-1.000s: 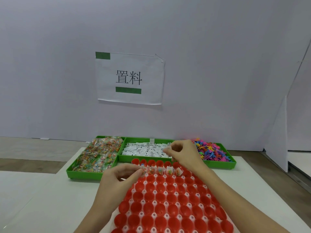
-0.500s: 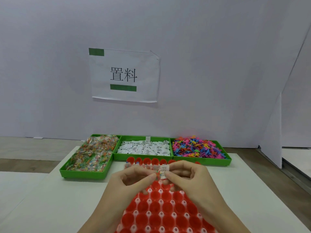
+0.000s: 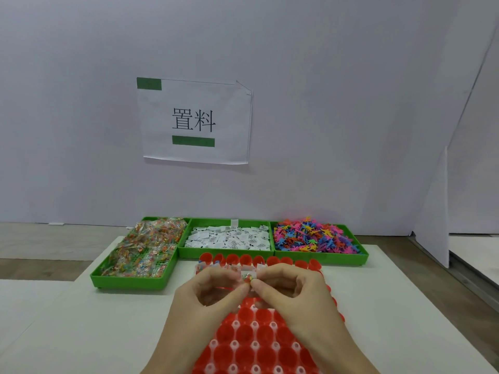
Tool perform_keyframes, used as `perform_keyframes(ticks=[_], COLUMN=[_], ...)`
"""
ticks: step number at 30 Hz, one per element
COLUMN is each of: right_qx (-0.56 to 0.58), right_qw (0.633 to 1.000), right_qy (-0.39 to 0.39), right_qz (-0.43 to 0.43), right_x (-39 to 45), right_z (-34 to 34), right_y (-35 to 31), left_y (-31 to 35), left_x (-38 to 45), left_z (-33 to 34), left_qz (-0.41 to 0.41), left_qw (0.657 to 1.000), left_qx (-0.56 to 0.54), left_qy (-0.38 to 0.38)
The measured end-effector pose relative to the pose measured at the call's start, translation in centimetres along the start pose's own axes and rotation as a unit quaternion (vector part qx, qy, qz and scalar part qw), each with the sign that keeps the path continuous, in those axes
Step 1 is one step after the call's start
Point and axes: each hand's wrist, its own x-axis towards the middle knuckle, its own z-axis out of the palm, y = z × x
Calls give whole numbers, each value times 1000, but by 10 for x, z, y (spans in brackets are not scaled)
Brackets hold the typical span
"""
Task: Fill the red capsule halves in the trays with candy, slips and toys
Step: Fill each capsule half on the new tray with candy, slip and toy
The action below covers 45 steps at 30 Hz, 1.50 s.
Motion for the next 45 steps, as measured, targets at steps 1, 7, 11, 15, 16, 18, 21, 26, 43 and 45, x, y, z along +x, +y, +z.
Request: perform_keyframes(ticks=[1,7,11,15,16,18,21,26,43,45], right_qx=[-10,-50,-66,-157,-215,-322,-440,-546,-511,-388], right_qw=[1000,999,997,983,974,946,897,836,849,909], right_qy=[1,-15,-33,-80,-65,-11,36,-32,79,124], right_qz=[3,4,19,41,36,18,-4,-54,-107,-91], right_x=[0,-2,-2,26,41,76,124,160,156,137], right_z=[-1,-4,-6,-26,-35,-56,-85,-97,-74,-77], right_y=[0,-3,-6,-12,-11,-4,14,49,58,46], left_y=[1,7,9,7,6,6,5,3,0,0], left_x=[-1,-2,-1,2,3,5,6,10,14,12], left_z=[1,0,-2,-5,-7,-10,-14,-20,-27,-26], left_qz=[13,22,21,15,15,15,20,17,-13,-15], left_qw=[1000,999,999,1000,1000,1000,1000,999,999,999], left_qx=[7,-8,4,3,-3,-11,-10,-12,-25,-15], left_qy=[-23,-45,-36,1,12,23,22,30,29,26])
